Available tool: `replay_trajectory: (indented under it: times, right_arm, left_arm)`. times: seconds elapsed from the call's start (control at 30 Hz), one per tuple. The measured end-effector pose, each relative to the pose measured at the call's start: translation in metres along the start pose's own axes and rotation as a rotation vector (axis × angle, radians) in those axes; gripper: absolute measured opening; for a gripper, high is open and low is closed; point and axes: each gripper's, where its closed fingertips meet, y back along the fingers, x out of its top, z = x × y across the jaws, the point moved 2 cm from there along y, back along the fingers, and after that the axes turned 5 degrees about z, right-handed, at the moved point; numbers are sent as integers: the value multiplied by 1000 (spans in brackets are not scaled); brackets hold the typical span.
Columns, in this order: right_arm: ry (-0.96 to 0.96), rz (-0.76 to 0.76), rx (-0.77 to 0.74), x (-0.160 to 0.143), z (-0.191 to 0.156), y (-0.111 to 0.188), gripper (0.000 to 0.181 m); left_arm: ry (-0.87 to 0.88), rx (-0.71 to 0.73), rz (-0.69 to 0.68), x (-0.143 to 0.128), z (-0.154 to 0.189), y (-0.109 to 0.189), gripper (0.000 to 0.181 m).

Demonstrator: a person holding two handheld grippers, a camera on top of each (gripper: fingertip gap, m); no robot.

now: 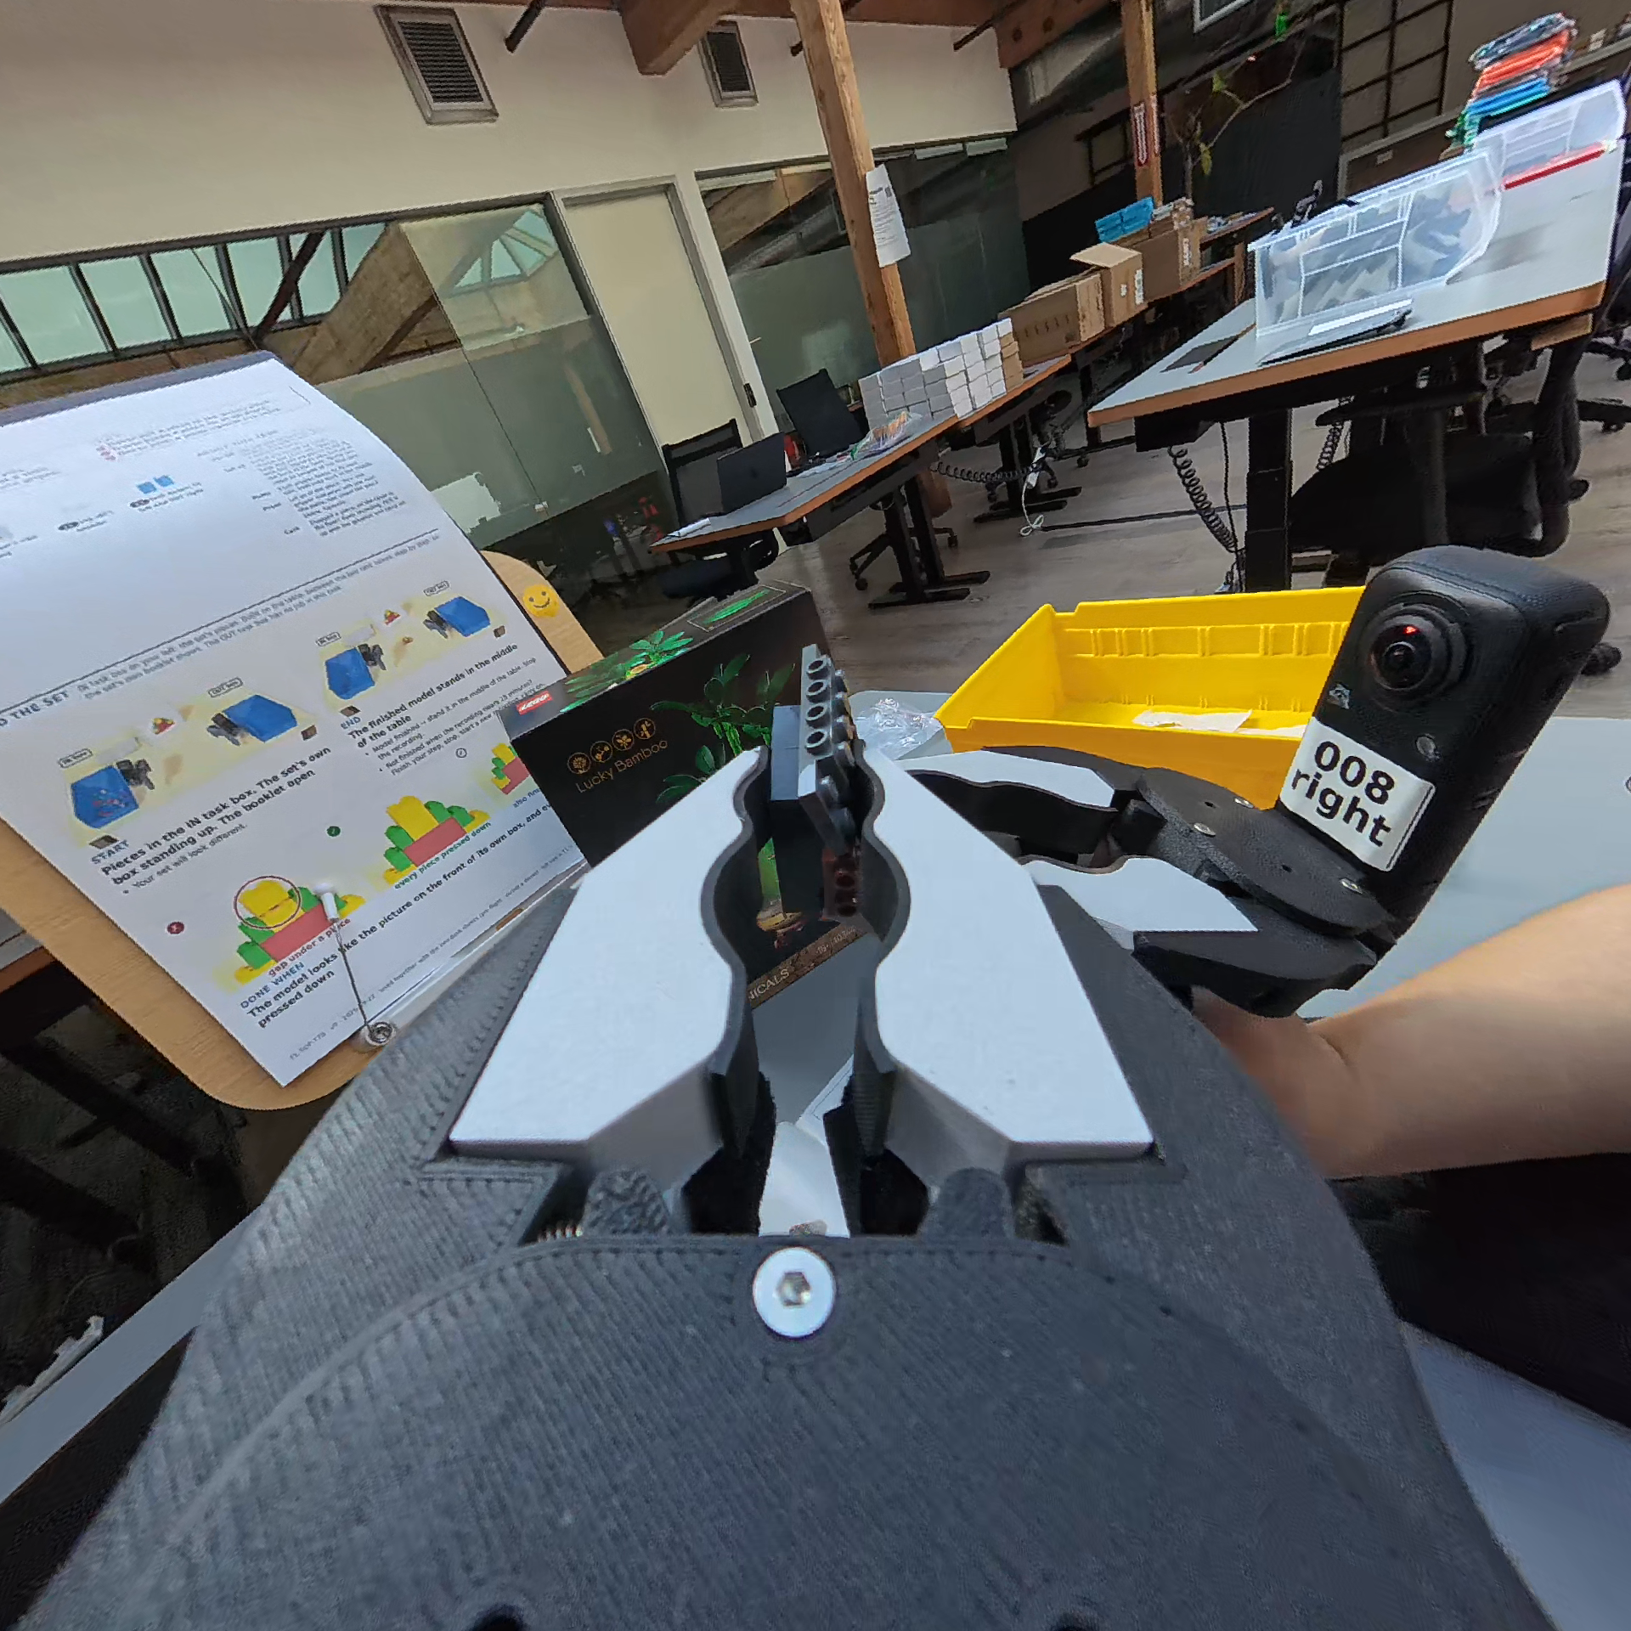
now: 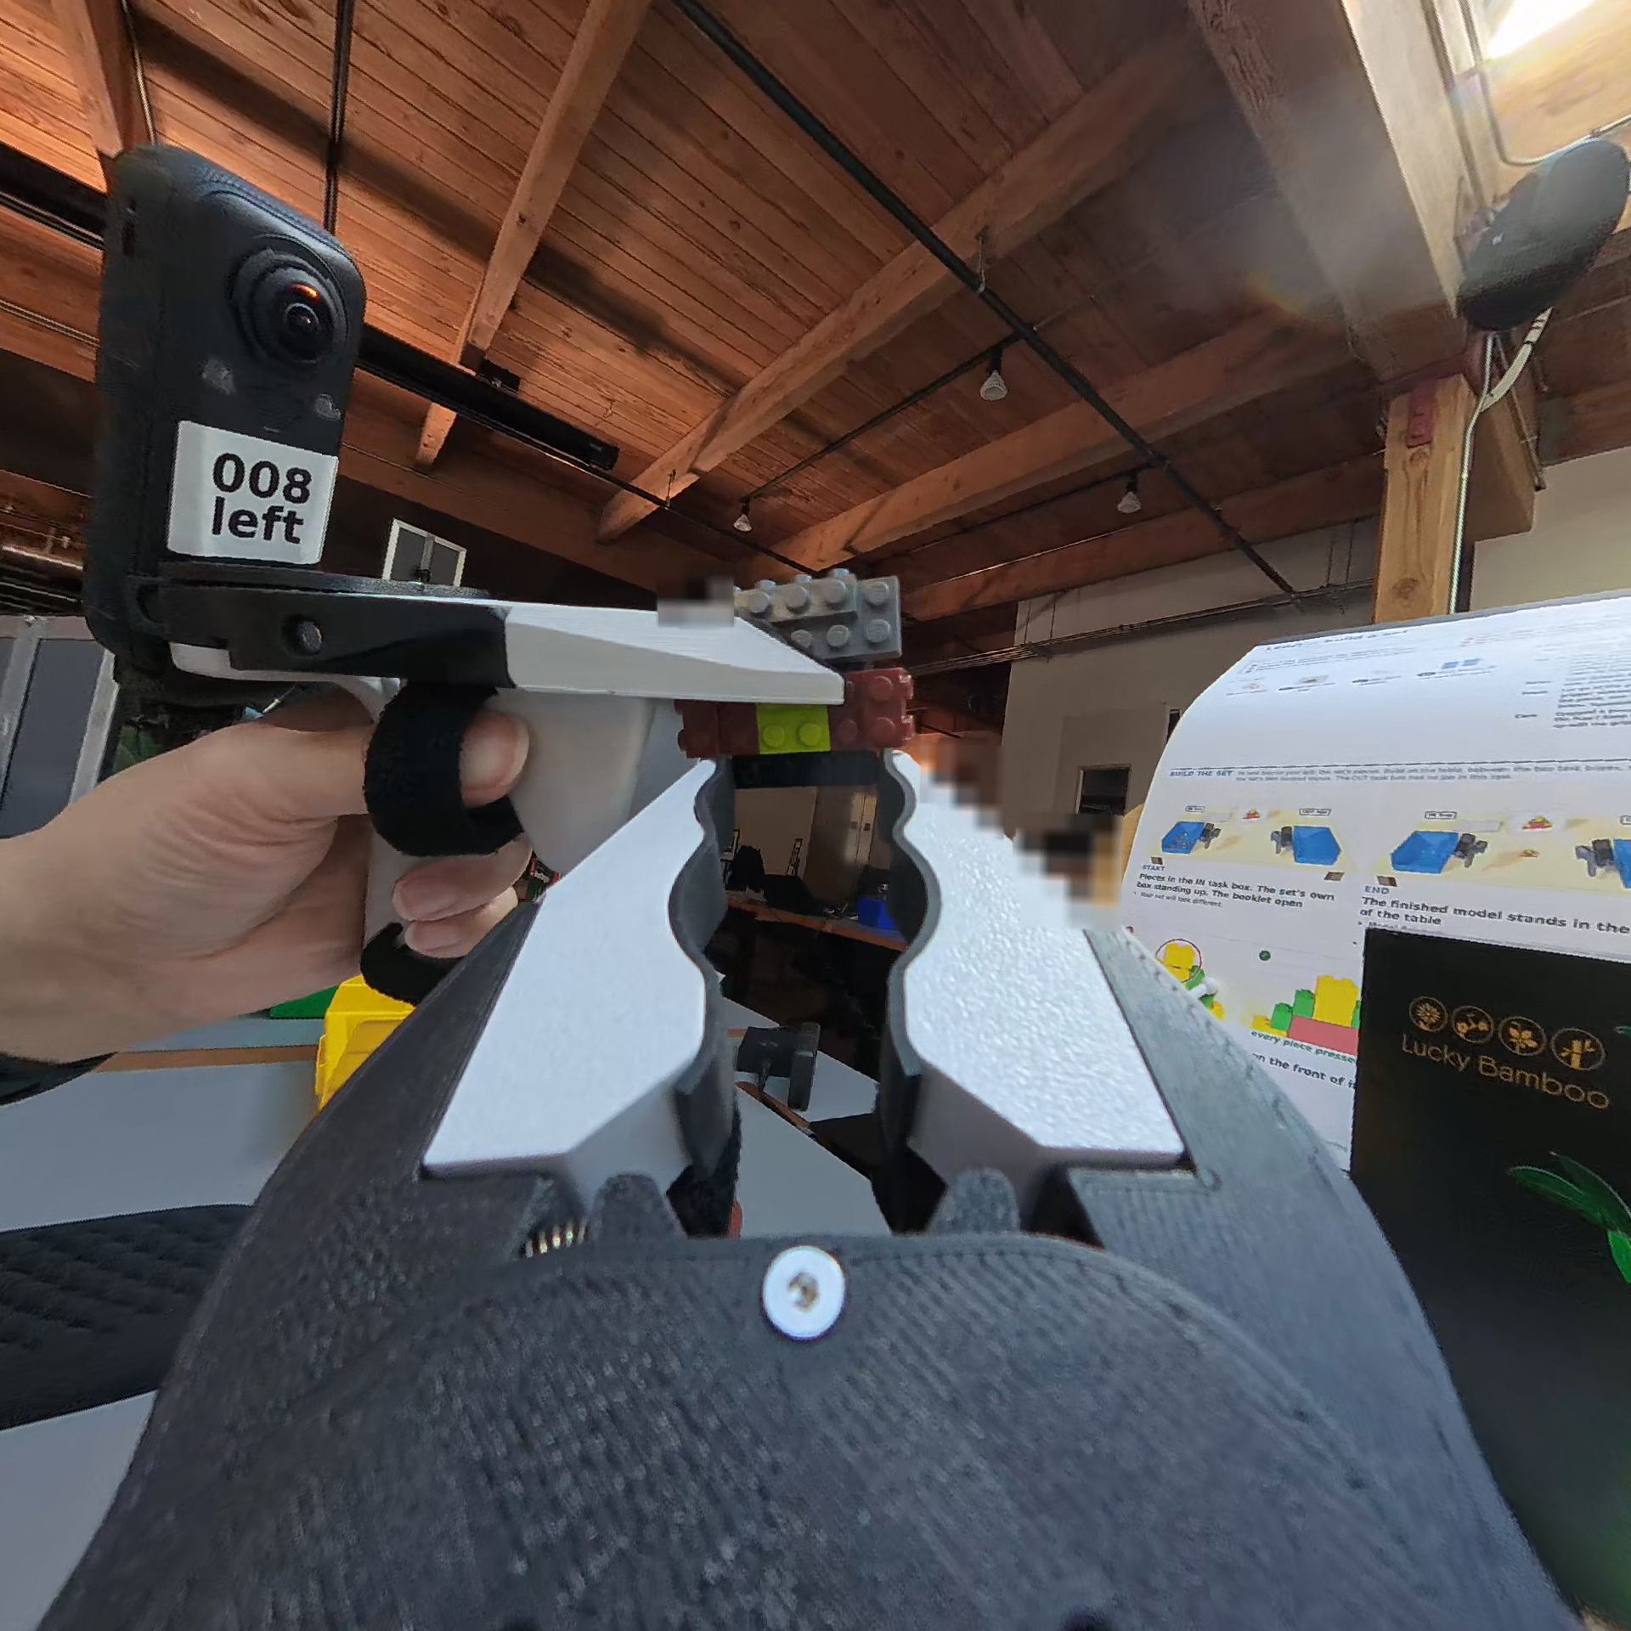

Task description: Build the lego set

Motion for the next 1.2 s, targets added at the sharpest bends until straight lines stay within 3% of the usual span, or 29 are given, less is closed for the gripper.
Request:
replay_trajectory:
  times: [0.2, 0.37, 0.43, 0.53, 0.73, 0.93, 1.2]
  right_arm:
    - [1, 42, 97, 10, -4, -2, 33]
    - [103, 3, 458, 28, -31, -1, 38]
    - [82, -65, 569, 35, -34, 1, 46]
    - [48, -139, 728, 47, -45, 11, 41]
    - [234, -328, 846, 31, -69, 23, 43]
    - [369, -313, 922, 23, -89, 32, 21]
    - [427, -283, 938, 34, -96, 34, 24]
  left_arm:
    - [-23, -16, 67, 22, -1, 16, 14]
    - [-127, -125, 44, 34, 12, 37, 14]
    - [-215, -164, 27, 32, 19, 50, 14]
    - [-345, -187, 6, 24, 30, 68, 14]
    - [-650, -203, -15, 4, 62, 87, 13]
    - [-767, -212, -5, -5, 73, 94, 14]
    - [-937, -159, 7, -4, 71, 103, 13]
